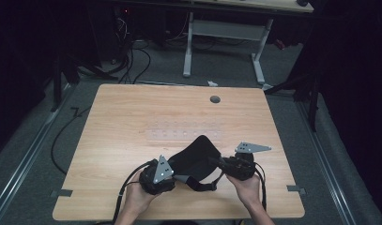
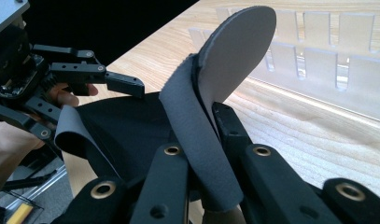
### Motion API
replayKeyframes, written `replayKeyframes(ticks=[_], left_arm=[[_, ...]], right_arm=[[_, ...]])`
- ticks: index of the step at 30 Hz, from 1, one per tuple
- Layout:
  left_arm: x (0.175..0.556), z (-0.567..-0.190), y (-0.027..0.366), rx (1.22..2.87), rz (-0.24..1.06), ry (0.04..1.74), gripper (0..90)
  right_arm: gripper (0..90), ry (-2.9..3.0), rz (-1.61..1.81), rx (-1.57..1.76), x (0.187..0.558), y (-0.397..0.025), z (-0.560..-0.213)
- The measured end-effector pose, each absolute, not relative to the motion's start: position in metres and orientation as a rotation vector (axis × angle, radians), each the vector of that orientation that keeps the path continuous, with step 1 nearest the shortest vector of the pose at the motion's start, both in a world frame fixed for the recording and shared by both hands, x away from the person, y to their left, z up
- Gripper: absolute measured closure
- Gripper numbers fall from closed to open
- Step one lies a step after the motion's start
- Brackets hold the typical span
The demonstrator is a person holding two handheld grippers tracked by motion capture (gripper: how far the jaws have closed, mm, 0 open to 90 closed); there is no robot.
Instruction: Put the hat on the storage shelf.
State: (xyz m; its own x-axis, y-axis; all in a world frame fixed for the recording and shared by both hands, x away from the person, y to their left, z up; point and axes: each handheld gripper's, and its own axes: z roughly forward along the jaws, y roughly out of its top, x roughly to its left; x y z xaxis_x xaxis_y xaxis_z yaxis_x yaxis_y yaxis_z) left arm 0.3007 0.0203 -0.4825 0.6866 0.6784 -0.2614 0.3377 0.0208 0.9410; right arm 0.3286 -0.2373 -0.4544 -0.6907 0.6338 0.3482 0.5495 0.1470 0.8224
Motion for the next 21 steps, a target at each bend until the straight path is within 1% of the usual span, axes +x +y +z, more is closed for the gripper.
replayKeyframes(ticks=[7,13,15,16,18,20,21], left_arm=[[0.297,-0.478,0.025,1.589,0.27,0.827,69.3],[0.29,-0.474,0.026,1.612,0.207,0.778,82.6],[0.288,-0.472,0.025,1.61,0.191,0.773,85.4],[0.287,-0.472,0.025,1.616,0.192,0.771,86.1],[0.287,-0.471,0.025,1.618,0.191,0.771,86.6],[0.286,-0.47,0.025,1.606,0.174,0.783,86.6],[0.287,-0.469,0.026,1.599,0.168,0.785,86.6]], right_arm=[[82.0,2.308,1.63,1.195,0.329,-0.238,-0.455],[75.8,2.284,1.623,1.198,0.331,-0.238,-0.456],[73.5,2.271,1.628,1.208,0.332,-0.239,-0.455],[70.6,2.259,1.641,1.202,0.332,-0.24,-0.455],[64.7,2.234,1.654,1.208,0.333,-0.243,-0.455],[63.6,2.222,1.673,1.216,0.333,-0.245,-0.454],[61.0,2.21,1.701,1.22,0.333,-0.25,-0.454]])
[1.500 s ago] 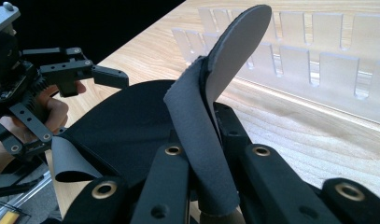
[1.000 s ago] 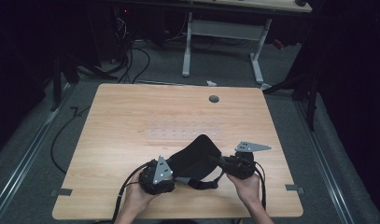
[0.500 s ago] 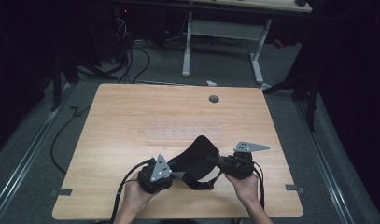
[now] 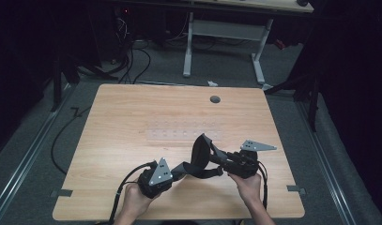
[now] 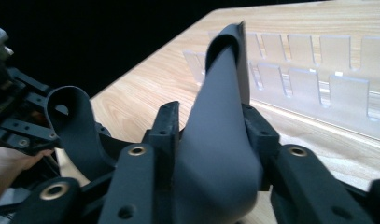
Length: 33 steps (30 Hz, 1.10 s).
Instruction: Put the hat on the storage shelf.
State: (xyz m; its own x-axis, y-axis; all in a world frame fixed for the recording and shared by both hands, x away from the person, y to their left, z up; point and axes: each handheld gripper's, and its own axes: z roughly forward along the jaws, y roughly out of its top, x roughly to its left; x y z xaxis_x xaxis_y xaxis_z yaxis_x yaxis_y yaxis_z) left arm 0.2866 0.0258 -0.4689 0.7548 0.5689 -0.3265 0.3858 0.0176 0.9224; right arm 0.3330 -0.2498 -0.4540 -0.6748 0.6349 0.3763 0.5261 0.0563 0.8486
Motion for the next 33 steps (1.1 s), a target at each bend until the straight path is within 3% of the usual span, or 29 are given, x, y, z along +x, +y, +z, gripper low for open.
replayKeyframes(ticks=[6,13,33], left_arm=[[0.29,-0.465,0.035,1.552,0.161,0.829,86.7],[0.29,-0.457,0.045,1.497,0.132,0.851,86.7],[0.301,-0.448,0.067,1.396,0.139,0.917,86.6]], right_arm=[[54.2,2.194,1.679,1.24,0.33,-0.258,-0.456],[46.3,2.207,1.417,1.285,0.333,-0.265,-0.48],[37.9,2.161,0.973,1.395,0.34,-0.281,-0.526]])
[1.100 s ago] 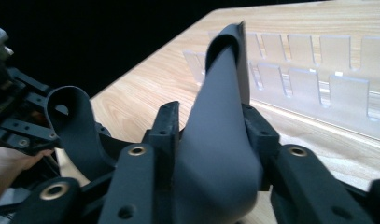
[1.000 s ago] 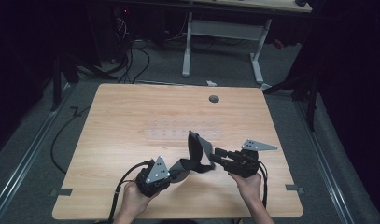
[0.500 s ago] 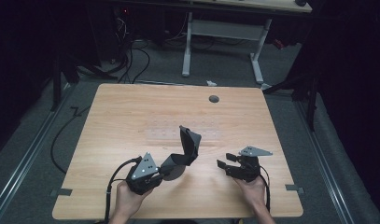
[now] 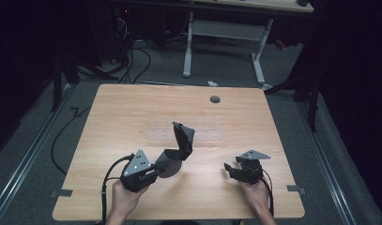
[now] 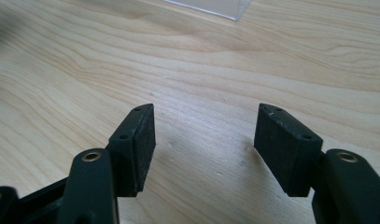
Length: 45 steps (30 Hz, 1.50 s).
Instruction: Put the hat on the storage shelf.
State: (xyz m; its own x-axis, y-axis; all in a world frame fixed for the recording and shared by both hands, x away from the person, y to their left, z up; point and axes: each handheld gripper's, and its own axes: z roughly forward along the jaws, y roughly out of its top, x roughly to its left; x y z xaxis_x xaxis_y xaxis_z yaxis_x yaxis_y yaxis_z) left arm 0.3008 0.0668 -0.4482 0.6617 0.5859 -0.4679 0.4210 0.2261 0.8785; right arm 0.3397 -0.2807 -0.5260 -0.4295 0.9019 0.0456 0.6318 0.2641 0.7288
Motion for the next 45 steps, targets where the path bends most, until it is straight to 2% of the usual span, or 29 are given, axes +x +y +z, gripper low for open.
replayKeyframes(ticks=[25,45], left_arm=[[0.316,-0.43,0.091,1.299,0.194,0.968,86.4],[0.339,-0.41,0.107,1.231,0.241,0.975,86.4]], right_arm=[[33.5,2.144,0.902,1.369,0.339,-0.276,-0.531],[33.3,2.148,0.904,1.36,0.339,-0.276,-0.531]])
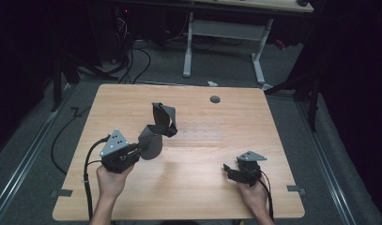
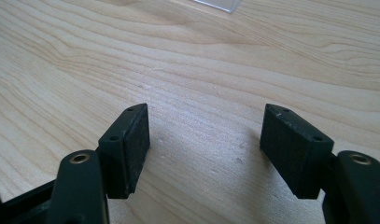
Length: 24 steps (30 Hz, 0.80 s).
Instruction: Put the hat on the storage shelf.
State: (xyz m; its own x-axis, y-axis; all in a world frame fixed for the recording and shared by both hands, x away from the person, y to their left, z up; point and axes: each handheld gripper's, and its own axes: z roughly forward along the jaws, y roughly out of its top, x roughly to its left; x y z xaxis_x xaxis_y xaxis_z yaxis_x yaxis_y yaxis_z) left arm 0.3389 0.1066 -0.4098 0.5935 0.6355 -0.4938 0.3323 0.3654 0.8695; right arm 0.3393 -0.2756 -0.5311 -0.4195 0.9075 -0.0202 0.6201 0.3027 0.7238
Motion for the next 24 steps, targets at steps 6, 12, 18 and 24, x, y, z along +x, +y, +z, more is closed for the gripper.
replayKeyframes(ticks=[6,12,18,24], left_arm=[[0.347,-0.405,0.108,1.229,0.25,0.976,86.4],[0.356,-0.401,0.109,1.218,0.25,0.986,86.5],[0.365,-0.399,0.108,1.225,0.254,0.992,86.5],[0.382,-0.392,0.108,1.229,0.268,0.999,86.5]], right_arm=[[33.3,2.149,0.902,1.359,0.339,-0.276,-0.531],[33.2,2.148,0.902,1.361,0.339,-0.276,-0.531],[33.3,2.148,0.902,1.363,0.339,-0.276,-0.531],[33.1,2.149,0.901,1.359,0.339,-0.276,-0.531]])
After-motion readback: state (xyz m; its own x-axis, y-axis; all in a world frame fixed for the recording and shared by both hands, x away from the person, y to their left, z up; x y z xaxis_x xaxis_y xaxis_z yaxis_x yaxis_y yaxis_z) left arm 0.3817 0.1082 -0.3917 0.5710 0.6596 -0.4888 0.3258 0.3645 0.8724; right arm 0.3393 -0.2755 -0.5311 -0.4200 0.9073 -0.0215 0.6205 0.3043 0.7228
